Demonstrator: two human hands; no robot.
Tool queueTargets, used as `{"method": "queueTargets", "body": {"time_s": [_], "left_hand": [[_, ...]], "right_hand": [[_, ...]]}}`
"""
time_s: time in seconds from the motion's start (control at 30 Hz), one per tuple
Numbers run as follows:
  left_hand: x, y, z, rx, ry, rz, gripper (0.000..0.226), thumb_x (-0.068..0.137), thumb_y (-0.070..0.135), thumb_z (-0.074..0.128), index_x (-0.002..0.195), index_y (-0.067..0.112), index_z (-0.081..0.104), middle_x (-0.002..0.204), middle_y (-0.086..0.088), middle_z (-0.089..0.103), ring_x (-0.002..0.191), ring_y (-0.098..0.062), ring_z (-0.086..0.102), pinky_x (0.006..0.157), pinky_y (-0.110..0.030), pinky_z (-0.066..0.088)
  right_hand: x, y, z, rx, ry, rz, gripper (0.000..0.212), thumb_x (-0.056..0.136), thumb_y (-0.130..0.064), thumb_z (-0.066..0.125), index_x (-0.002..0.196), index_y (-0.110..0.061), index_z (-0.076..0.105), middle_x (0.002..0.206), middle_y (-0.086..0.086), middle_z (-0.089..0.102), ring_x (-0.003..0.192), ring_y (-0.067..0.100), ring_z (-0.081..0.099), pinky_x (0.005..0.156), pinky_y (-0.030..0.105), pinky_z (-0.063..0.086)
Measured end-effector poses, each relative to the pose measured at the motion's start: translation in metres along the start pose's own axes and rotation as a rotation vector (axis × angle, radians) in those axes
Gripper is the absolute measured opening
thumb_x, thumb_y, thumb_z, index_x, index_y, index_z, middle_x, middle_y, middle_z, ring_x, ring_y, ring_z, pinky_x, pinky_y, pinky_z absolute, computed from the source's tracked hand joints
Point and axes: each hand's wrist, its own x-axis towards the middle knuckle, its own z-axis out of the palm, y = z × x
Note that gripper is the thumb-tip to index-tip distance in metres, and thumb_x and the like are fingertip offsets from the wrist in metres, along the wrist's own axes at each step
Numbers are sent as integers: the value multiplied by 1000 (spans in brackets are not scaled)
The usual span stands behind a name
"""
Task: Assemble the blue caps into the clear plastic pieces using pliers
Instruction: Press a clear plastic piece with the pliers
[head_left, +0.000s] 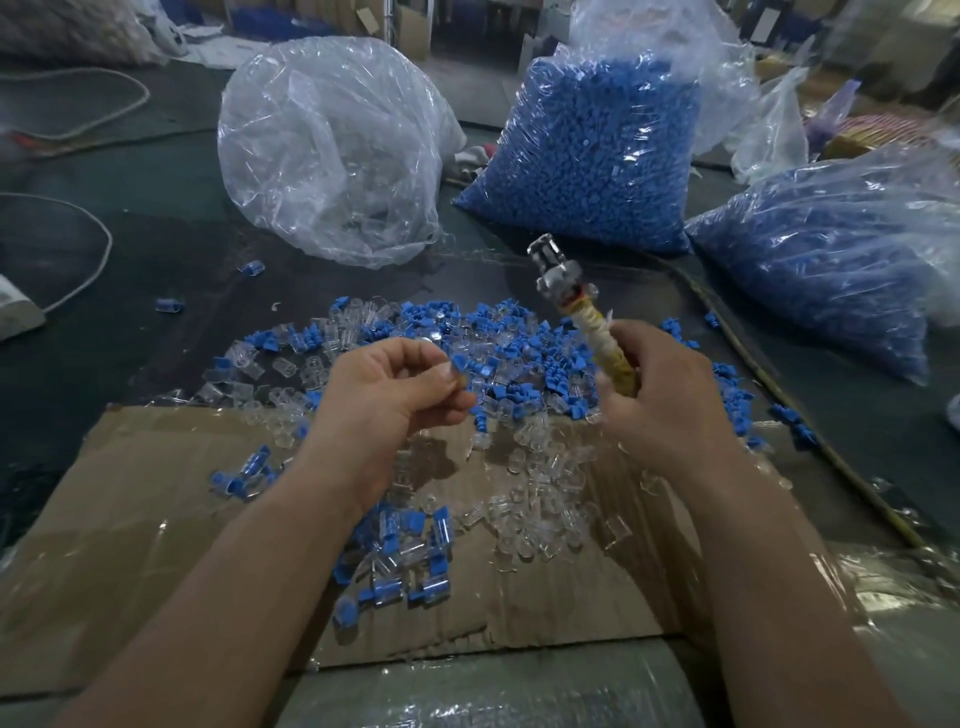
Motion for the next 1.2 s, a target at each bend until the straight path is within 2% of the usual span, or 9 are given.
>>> {"method": "queueTargets", "body": {"time_s": [0.07,0.13,0.3,0.43,0.53,0.73,0.87,1.03,1.2], "left_hand": [[0,-1,1,-23,17,39,9,68,4,60,75,6,57,62,-4,66,59,-15,66,53,-20,53],[-1,-1,2,-37,25,72,8,68,5,60,76,7,57,63,-3,66,60,-15,66,55,-20,53],[-1,-2,4,-48,68,143,8,75,0,58,76,8,58,63,-2,66,61,-15,66,57,-21,54],[-1,-1,4,-49,93,177,10,66,9,61,76,9,59,65,0,68,61,-13,67,57,-20,54],[0,-1,4,-57,119,187,9,66,10,61,75,11,59,65,1,68,63,-13,67,57,-20,53],[0,1,2,-60,144,171,11,77,0,58,75,11,59,65,1,67,65,-13,66,56,-19,53],[-1,2,3,-36,137,163,15,80,-4,55,75,10,58,66,0,67,66,-13,66,57,-20,53],[-3,2,7,53,165,217,17,82,-6,55,76,10,58,72,-5,64,63,-11,65,58,-19,53],[-5,2,7,152,188,277,18,83,-5,56,77,11,58,75,-8,63,63,-10,64,58,-18,52]], "right_hand": [[-1,-2,0,-88,51,-76,28,77,-17,69,103,-15,61,79,-18,45,74,9,37,62,25,20],[-2,-6,2,-150,49,-135,30,75,-23,72,102,-13,62,83,-12,47,80,10,35,68,24,16],[-7,-16,9,-74,-96,-117,34,83,-28,63,115,-20,52,92,-12,45,79,9,44,70,25,29],[-9,-20,10,-29,-244,-155,52,88,-30,58,134,-18,38,121,-2,46,91,6,40,81,26,33],[-9,-22,11,-37,-317,-169,59,89,-31,56,140,-21,29,128,-3,40,89,5,39,82,25,34],[-9,-23,11,-37,-357,-158,58,89,-29,57,139,-22,31,125,-5,42,95,4,37,85,22,31],[-9,-24,10,-24,-362,-146,50,88,-30,58,133,-22,39,110,-10,43,96,3,37,85,21,29],[-9,-24,9,-136,-254,-225,30,84,-33,61,112,-23,54,87,-15,39,82,4,27,71,23,18],[-10,-28,8,-70,-323,-199,19,87,-32,58,100,-28,45,82,-14,39,77,7,36,59,18,22]]}}
